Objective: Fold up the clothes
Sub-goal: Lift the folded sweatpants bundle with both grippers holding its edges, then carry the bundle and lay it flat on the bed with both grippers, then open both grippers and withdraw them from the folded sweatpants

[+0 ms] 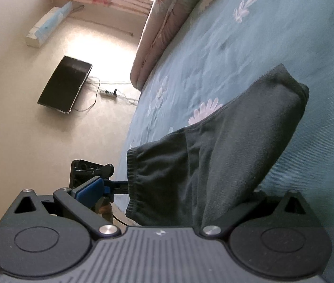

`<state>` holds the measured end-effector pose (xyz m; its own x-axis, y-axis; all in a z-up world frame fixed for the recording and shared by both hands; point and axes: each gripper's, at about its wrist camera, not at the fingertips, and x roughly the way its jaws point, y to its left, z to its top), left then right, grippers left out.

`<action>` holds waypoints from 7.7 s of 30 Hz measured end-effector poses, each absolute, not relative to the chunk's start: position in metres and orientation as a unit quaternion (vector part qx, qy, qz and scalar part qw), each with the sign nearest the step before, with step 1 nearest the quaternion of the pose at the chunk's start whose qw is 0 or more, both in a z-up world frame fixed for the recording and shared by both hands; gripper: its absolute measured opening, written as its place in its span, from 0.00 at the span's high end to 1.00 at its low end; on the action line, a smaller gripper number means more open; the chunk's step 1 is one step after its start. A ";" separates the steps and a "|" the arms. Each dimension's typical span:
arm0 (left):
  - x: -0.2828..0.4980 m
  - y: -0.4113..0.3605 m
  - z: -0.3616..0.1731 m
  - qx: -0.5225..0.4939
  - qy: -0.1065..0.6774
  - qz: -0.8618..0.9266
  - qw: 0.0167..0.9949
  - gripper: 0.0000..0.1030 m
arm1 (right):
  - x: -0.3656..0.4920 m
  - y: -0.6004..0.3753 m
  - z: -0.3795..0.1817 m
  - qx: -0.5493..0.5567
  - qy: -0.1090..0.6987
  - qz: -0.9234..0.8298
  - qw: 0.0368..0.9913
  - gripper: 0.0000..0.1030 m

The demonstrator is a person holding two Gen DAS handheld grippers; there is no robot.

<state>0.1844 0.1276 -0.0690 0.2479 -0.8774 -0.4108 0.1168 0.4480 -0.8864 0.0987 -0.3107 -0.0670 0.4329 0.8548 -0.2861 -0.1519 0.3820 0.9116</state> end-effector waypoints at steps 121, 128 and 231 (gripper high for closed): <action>0.282 -0.371 -0.063 0.087 0.487 -0.488 0.719 0.13 | -0.055 -0.548 -0.077 0.153 0.276 -0.262 0.912 0.00; 0.258 -0.346 -0.051 0.074 0.489 -0.516 0.700 0.13 | -0.056 -0.540 -0.078 0.229 0.289 -0.178 0.912 0.00; 0.128 -0.136 -0.064 0.127 0.367 -0.314 0.866 0.05 | 0.239 -0.483 -0.090 0.058 0.374 -0.085 0.922 0.00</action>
<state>0.1278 -0.1360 -0.0639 0.5335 -0.4502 -0.7160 0.6373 0.7705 -0.0096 0.2387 -0.4827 -0.0903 0.7054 -0.1133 -0.6997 0.2006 0.9787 0.0438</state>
